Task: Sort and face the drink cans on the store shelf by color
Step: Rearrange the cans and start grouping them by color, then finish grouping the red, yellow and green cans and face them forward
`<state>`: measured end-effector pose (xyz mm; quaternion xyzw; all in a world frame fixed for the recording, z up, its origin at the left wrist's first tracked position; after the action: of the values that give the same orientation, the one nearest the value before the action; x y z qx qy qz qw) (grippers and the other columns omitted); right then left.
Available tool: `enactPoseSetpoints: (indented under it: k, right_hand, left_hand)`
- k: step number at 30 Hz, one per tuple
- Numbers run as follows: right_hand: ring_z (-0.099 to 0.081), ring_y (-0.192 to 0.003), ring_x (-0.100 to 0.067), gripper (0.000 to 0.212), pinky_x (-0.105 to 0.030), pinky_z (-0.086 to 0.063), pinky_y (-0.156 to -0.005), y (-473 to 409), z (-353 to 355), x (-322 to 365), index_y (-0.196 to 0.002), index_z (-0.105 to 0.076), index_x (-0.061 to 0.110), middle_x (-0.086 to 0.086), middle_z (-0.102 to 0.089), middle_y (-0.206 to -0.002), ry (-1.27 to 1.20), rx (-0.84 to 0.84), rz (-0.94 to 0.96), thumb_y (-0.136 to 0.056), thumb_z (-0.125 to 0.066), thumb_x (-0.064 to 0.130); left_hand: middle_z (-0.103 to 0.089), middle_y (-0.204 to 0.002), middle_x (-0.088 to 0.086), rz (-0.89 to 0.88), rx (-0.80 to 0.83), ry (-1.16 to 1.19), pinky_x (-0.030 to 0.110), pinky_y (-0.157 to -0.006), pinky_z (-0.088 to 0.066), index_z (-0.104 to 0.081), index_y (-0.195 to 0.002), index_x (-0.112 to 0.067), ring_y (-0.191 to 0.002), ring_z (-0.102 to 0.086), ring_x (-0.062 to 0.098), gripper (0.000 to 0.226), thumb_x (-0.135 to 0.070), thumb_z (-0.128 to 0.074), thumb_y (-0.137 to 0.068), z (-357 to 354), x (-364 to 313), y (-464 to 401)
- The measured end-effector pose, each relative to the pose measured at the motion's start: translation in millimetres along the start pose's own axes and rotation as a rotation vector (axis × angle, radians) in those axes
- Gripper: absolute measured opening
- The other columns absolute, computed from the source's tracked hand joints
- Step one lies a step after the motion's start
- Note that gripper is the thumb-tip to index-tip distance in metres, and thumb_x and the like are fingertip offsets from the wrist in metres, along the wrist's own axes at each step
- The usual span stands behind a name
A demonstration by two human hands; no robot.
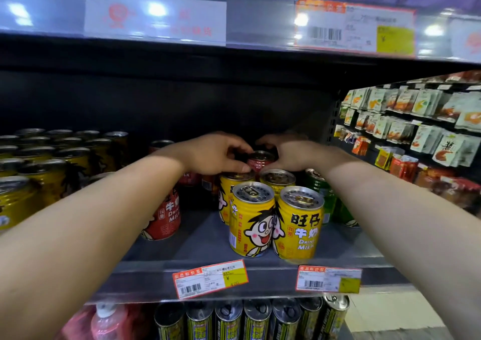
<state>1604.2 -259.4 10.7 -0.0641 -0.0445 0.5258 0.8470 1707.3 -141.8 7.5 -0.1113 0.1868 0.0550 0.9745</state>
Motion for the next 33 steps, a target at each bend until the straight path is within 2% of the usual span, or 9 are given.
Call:
enactPoseSetpoints:
  k: [2, 6, 16, 20, 23, 25, 29, 31, 33]
  right_hand:
    - [-0.045, -0.127, -0.028, 0.096, -0.048, -0.036, -0.105, -7.5, -5.8, 0.2, -0.141, -0.035, 0.032, -0.001, -0.049, -0.140, 0.041, 0.074, -0.006, -0.059, -0.056, 0.077]
    - [-0.052, -0.118, -0.025, 0.079, -0.047, -0.035, -0.105, -11.0, -11.2, 2.4, -0.130, -0.049, 0.030, 0.000, -0.057, -0.130, 0.058, 0.151, 0.003, -0.065, -0.055, 0.075]
    - [-0.055, -0.109, -0.013, 0.065, -0.027, -0.044, -0.094, -1.2, 28.5, 24.3, -0.126, -0.054, 0.025, 0.005, -0.060, -0.122, -0.328, -0.148, 0.094, -0.069, -0.080, 0.043]
    - [-0.056, -0.111, -0.018, 0.065, -0.031, -0.045, -0.096, 5.2, 44.6, 47.9, -0.125, -0.055, 0.020, 0.001, -0.061, -0.123, -0.348, -0.264, 0.130, -0.070, -0.079, 0.044]
    - [-0.053, -0.117, -0.014, 0.073, -0.022, -0.040, -0.096, 7.4, 47.9, 62.5, -0.136, -0.047, 0.022, 0.003, -0.054, -0.134, -0.426, -0.282, 0.151, -0.073, -0.076, 0.045]
    - [-0.052, -0.110, -0.008, 0.076, -0.018, -0.039, -0.088, 9.4, 46.3, 64.8, -0.142, -0.038, 0.026, 0.005, -0.048, -0.139, -0.514, -0.235, 0.158, -0.077, -0.072, 0.044]
    - [-0.055, -0.093, -0.006, 0.049, -0.010, -0.040, -0.069, 25.9, 38.2, 61.6, -0.133, -0.048, 0.033, 0.010, -0.058, -0.124, -0.362, -0.118, 0.174, -0.087, -0.061, 0.042]
    - [-0.055, -0.095, -0.003, 0.038, -0.007, -0.038, -0.069, 36.4, 30.8, 61.6, -0.127, -0.054, 0.035, 0.020, -0.058, -0.108, -0.329, -0.061, 0.167, -0.090, -0.057, 0.041]
    - [-0.053, -0.104, -0.004, 0.036, -0.013, -0.039, -0.076, 43.9, 23.0, 60.0, -0.127, -0.054, 0.036, 0.019, -0.058, -0.116, -0.312, -0.030, 0.161, -0.091, -0.055, 0.042]
  left_hand:
    - [-0.053, -0.119, -0.014, 0.023, -0.007, 0.020, 0.018, -0.082, -0.041, -0.052, -0.129, -0.033, -0.107, -0.052, 0.006, 0.049, -0.041, -0.066, -0.083, -0.7, 2.2, 0.5]
    - [-0.054, -0.127, -0.009, 0.067, -0.021, 0.056, 0.017, -0.083, -0.043, -0.051, -0.130, -0.031, -0.108, -0.055, 0.007, 0.053, -0.040, -0.068, -0.081, -0.7, 8.7, 1.3]
    - [-0.055, -0.123, -0.006, 0.137, -0.210, 0.207, 0.029, -0.097, -0.044, -0.040, -0.139, -0.023, -0.113, -0.054, 0.013, 0.079, -0.031, -0.080, -0.071, 10.3, 17.2, 1.4]
    - [-0.060, -0.122, -0.006, 0.068, -0.306, 0.249, 0.033, -0.097, -0.047, -0.047, -0.131, -0.024, -0.110, -0.058, 0.011, 0.090, -0.040, -0.087, -0.053, 19.6, 10.4, 7.6]
    - [-0.058, -0.112, -0.013, 0.095, -0.365, 0.185, 0.015, -0.084, -0.046, -0.048, -0.128, -0.027, -0.103, -0.058, 0.005, 0.080, -0.033, -0.088, -0.059, 35.4, 13.9, 23.8]
    - [-0.058, -0.104, -0.019, 0.143, -0.341, 0.165, 0.007, -0.071, -0.042, -0.048, -0.124, -0.032, -0.093, -0.057, -0.003, 0.073, -0.031, -0.087, -0.061, 44.8, 22.8, 40.6]
    - [-0.057, -0.096, -0.016, 0.319, -0.305, 0.166, 0.018, -0.062, -0.043, -0.046, -0.115, -0.034, -0.086, -0.057, 0.001, 0.066, -0.029, -0.086, -0.062, 52.5, 48.0, 68.1]
    - [-0.060, -0.095, -0.012, 0.398, -0.239, 0.135, 0.023, -0.062, -0.046, -0.047, -0.114, -0.032, -0.083, -0.059, 0.006, 0.065, -0.033, -0.085, -0.062, 49.7, 51.6, 73.1]
    - [-0.065, -0.099, -0.006, 0.434, -0.118, 0.118, 0.030, -0.070, -0.053, -0.050, -0.115, -0.028, -0.086, -0.063, 0.012, 0.065, -0.033, -0.086, -0.061, 41.1, 49.0, 73.5]
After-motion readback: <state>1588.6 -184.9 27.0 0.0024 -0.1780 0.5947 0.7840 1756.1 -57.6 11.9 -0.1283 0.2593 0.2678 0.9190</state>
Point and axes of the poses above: each hand's wrist, its own y-axis away from the middle knuckle, its own z-axis out of the back of the hand, x = y × z, the point moved 5 cm from there along -y, towards the middle knuckle
